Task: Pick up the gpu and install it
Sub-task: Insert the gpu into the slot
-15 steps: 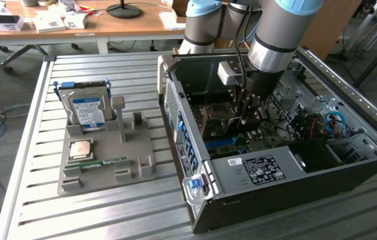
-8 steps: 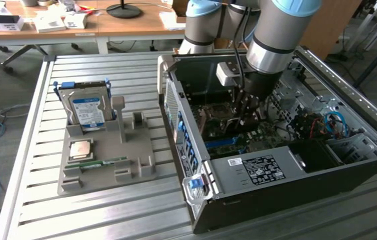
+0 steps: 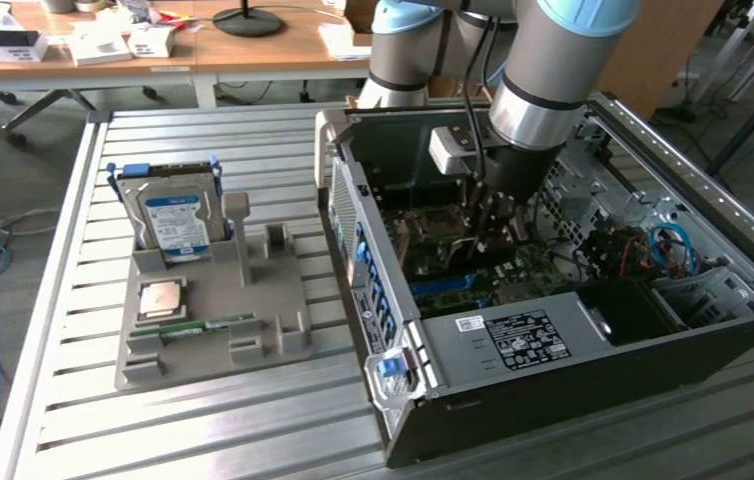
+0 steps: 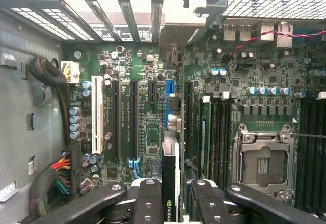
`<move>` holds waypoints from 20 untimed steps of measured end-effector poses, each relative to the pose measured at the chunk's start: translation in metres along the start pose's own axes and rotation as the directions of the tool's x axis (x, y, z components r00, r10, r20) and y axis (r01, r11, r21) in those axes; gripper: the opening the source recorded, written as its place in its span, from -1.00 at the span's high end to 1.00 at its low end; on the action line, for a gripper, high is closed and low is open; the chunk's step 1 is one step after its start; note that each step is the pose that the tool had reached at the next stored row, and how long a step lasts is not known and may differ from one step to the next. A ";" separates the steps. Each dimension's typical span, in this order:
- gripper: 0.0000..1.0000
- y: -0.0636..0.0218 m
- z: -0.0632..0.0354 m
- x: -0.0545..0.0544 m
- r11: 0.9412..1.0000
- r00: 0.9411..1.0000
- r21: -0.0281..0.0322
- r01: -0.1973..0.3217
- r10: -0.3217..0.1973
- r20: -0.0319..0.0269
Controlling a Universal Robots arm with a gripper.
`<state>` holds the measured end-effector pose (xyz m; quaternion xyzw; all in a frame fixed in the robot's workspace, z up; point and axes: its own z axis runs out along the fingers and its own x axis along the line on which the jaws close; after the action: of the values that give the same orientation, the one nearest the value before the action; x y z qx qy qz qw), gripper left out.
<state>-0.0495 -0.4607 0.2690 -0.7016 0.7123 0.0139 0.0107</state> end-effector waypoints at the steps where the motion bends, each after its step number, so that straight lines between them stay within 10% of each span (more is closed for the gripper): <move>1: 0.47 0.0002 0.0002 0.000 1.000 1.000 0.000 0.000 0.000 0.000; 20: 0.47 0.0077 0.0033 0.002 1.000 1.000 0.000 0.000 0.000 0.000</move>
<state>-0.0573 -0.4626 0.2657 -0.7016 0.7124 0.0139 0.0107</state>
